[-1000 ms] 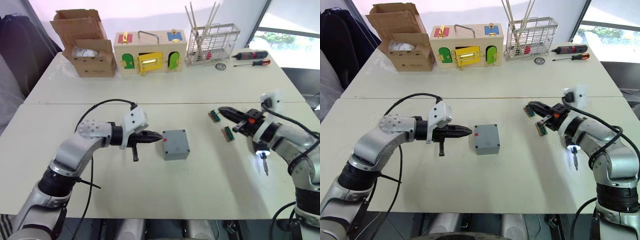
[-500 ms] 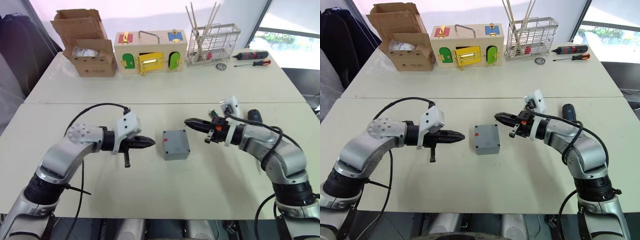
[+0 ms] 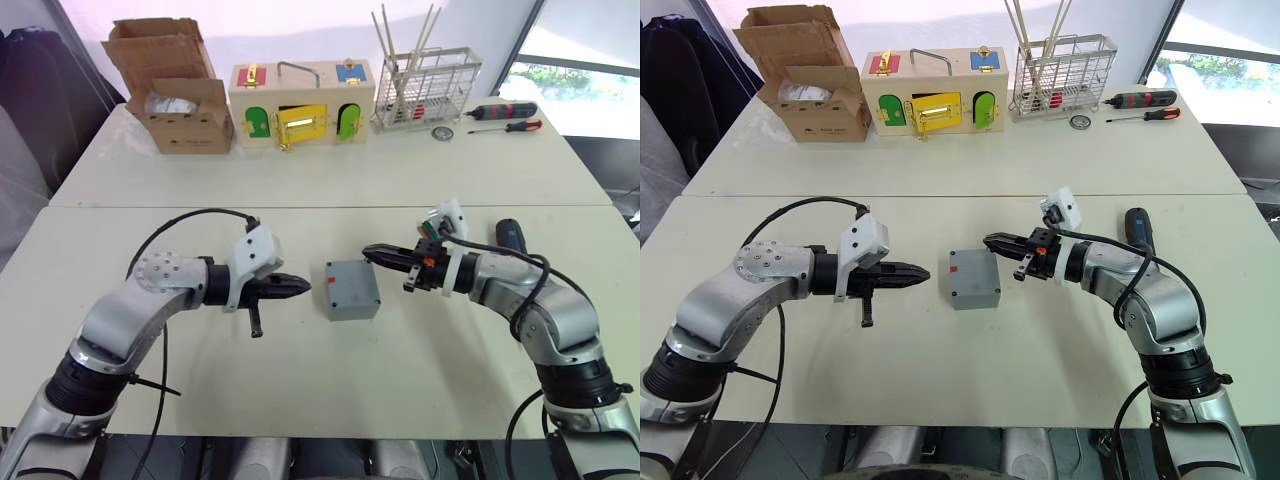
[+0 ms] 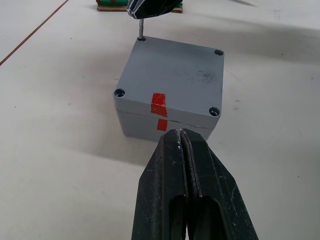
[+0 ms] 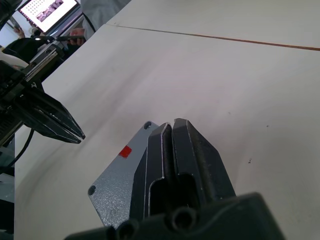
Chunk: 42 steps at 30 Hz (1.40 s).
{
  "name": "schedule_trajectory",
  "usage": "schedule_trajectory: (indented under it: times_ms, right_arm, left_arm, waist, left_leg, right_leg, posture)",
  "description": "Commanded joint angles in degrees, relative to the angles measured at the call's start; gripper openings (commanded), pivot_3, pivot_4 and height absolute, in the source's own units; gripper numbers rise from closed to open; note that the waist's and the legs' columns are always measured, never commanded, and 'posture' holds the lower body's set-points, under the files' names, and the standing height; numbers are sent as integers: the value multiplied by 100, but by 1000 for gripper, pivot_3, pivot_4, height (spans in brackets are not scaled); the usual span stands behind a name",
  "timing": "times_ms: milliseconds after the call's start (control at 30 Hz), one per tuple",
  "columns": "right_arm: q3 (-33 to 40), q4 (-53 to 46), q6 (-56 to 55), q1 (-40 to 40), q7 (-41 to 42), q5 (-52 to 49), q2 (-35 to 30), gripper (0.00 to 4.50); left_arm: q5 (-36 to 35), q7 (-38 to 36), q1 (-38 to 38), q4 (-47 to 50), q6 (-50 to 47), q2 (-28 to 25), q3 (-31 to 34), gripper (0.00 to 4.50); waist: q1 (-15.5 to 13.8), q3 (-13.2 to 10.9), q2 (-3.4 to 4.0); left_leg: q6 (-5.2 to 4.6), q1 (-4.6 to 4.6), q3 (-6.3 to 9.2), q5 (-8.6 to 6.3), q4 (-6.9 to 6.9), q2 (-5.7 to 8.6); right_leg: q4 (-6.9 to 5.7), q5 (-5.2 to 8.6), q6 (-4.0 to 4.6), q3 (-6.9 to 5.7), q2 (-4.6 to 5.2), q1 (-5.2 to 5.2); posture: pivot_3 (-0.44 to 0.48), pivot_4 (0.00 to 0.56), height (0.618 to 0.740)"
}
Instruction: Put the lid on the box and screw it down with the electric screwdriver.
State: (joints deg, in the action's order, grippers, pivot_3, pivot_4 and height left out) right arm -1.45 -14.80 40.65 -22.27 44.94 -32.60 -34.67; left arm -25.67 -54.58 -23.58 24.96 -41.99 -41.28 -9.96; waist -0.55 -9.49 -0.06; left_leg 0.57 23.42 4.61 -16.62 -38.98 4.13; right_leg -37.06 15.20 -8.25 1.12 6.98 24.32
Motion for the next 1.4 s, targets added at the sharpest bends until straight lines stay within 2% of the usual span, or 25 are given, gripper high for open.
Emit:
schedule_trajectory:
  times_ms: [33, 467, 1400]
  right_arm:
    - [167, -103, -129, 26, 7, -21, 25, 39]
    - [228, -81, -190, 189, -57, 54, 5, 39]
    - [-133, 88, -380, 151, 42, 493, 115, 39]
  left_arm:
    - [-54, 21, -55, 137, 48, -14, 106, 0]
    - [-36, -20, -128, 73, 97, 47, 42, 0]
    - [1, 50, -98, 59, 113, 92, 56, 0]
  waist:
    - [0, 0, 0]
    - [-2, 0, 0]
    - [2, 0, 0]
  left_leg:
    - [0, 0, 0, 0, 0, 0]
    - [0, 0, -1, 0, 0, 0]
    - [0, 0, 0, 0, 0, 0]
  right_leg:
    - [0, 0, 0, 0, 0, 0]
    - [0, 0, 0, 0, 0, 0]
    - [0, 0, 0, 0, 0, 0]
  posture:
    - [0, 150, 730]
    - [0, 150, 730]
    - [0, 150, 730]
